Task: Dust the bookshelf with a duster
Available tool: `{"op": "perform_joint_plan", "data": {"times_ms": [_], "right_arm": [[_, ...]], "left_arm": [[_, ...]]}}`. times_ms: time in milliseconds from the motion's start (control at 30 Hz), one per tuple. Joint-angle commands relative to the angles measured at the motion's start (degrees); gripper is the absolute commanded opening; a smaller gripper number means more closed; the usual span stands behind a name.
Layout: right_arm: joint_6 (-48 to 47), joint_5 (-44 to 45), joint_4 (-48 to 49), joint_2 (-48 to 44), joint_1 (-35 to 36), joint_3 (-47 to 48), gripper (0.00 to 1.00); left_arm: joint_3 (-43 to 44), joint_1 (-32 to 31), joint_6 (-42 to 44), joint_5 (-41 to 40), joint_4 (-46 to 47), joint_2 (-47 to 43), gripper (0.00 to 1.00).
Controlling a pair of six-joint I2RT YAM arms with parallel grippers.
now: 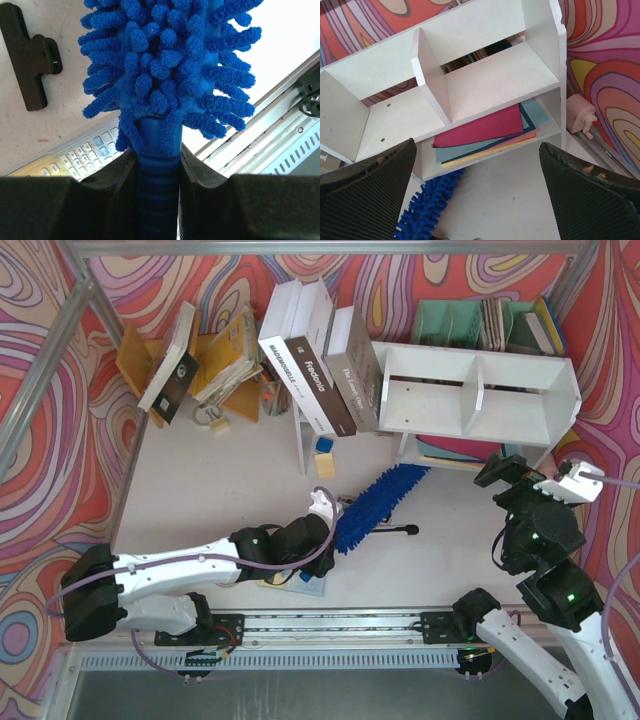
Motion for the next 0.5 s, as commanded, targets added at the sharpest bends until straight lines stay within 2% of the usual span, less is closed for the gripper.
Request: {"op": "perform_joint_plan", "data": {"times_ms": [0,267,467], "right_arm": [[-0.35,-0.14,1.15,0.37,0.18,2.49,0.99],[0.45,-0.06,0.17,-0.49,0.10,2.05,0.99],[0.96,-0.14,-0.12,-0.86,0.15,1.61,0.99]], "left_arm": [[0.00,0.97,-5.03,-5.84,-7.18,2.31,0.00],[-0.47,0.97,-6.54,-7.50,-10.03,1.94,0.00],[-1.54,0.97,-7.96,-12.47,-11.36,-3.47,0.00]]}}
